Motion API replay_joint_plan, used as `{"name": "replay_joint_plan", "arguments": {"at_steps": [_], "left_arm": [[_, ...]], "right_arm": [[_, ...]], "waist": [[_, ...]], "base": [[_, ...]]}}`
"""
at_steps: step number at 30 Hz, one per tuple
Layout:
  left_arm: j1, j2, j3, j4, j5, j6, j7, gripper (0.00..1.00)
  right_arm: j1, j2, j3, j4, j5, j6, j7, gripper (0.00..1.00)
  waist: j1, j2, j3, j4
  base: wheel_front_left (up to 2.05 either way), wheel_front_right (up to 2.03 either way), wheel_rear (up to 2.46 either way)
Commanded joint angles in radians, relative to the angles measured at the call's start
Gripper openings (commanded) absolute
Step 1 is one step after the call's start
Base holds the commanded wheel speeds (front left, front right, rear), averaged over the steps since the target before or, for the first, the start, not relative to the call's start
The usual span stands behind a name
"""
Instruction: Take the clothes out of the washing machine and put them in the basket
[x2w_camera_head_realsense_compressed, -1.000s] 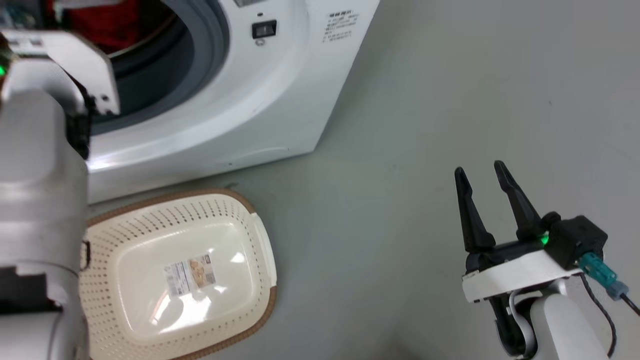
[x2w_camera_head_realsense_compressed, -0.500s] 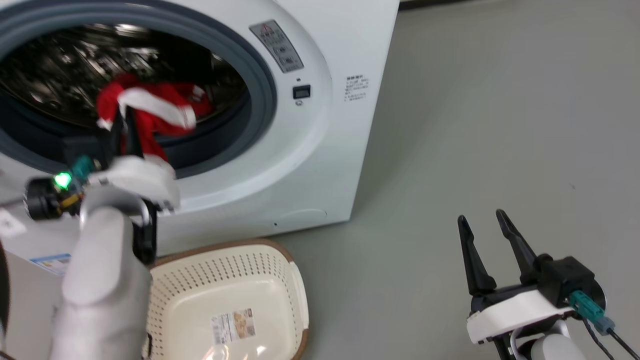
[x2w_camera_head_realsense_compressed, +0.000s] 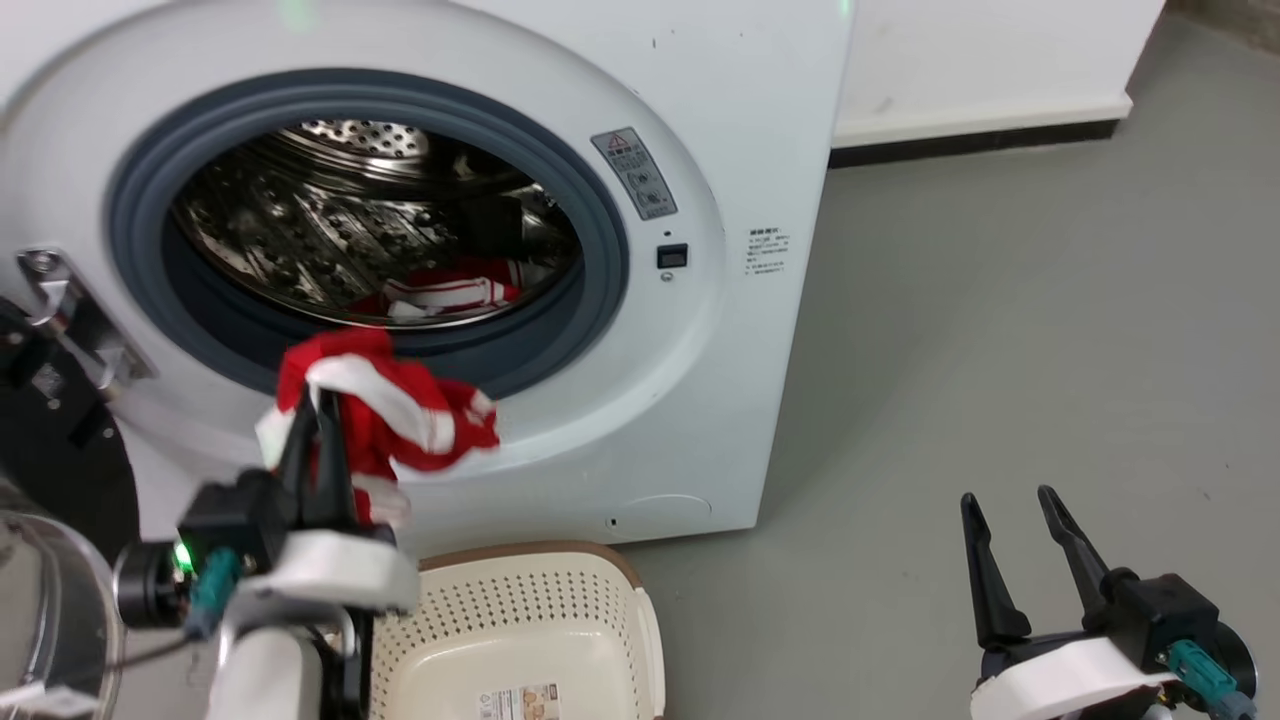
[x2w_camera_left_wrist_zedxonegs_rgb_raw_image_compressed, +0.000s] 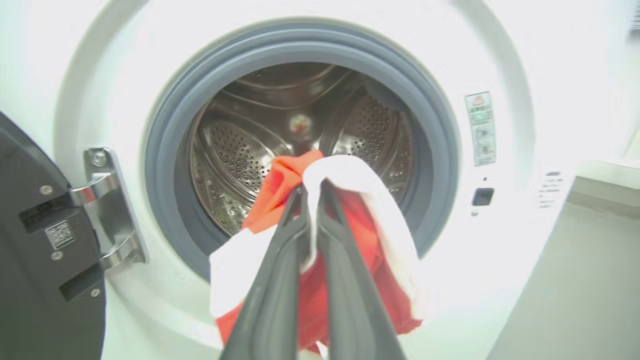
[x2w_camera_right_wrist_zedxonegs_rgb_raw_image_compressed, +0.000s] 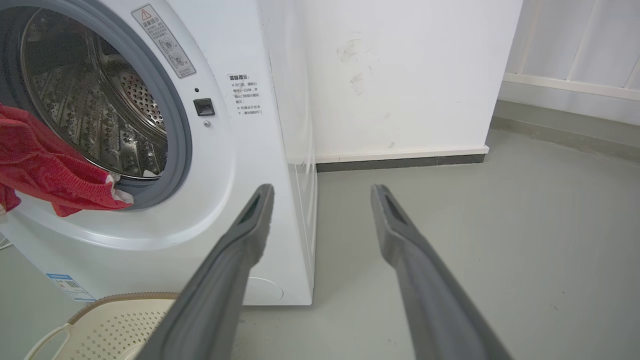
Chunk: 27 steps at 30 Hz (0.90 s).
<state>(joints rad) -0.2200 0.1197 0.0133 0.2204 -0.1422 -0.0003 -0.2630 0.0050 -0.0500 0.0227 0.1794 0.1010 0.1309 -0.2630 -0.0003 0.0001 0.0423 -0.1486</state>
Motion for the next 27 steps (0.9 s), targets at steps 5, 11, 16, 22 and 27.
{"name": "replay_joint_plan", "arguments": {"at_steps": [5,11,16,22,27], "left_arm": [[0.16,-0.03,-0.02,-0.111,-0.008,0.005,-0.002,0.0],[0.259,-0.051,-0.055,-0.062,-0.032,0.016,-0.003,0.0],[0.235,-0.062,-0.077,0.096,-0.062,0.012,-0.003,0.0],[0.113,-0.068,-0.102,0.276,-0.071,0.009,-0.003,0.0],[0.021,-0.069,-0.131,0.397,-0.075,0.013,-0.003,0.0]], "right_arm": [[0.028,-0.001,-0.01,-0.015,-0.011,0.0,0.006,1.0],[0.03,0.0,-0.005,-0.034,-0.012,0.0,0.016,1.0],[0.007,0.0,0.006,-0.045,-0.004,0.0,0.015,1.0],[-0.045,-0.001,0.016,-0.047,0.005,0.0,0.009,1.0],[-0.087,0.0,0.031,-0.048,0.006,0.0,0.005,1.0]], "waist": [[0.0003,-0.0001,-0.033,0.032],[0.0003,-0.0001,-0.019,0.051],[0.0003,-0.0001,0.028,0.052],[0.0003,-0.0001,0.132,0.04],[0.0003,-0.0001,0.208,0.03]], "base": [[0.0,0.0,0.0],[0.0,0.0,0.0],[0.0,0.0,0.0],[0.0,0.0,0.0],[0.0,0.0,0.0]]}}
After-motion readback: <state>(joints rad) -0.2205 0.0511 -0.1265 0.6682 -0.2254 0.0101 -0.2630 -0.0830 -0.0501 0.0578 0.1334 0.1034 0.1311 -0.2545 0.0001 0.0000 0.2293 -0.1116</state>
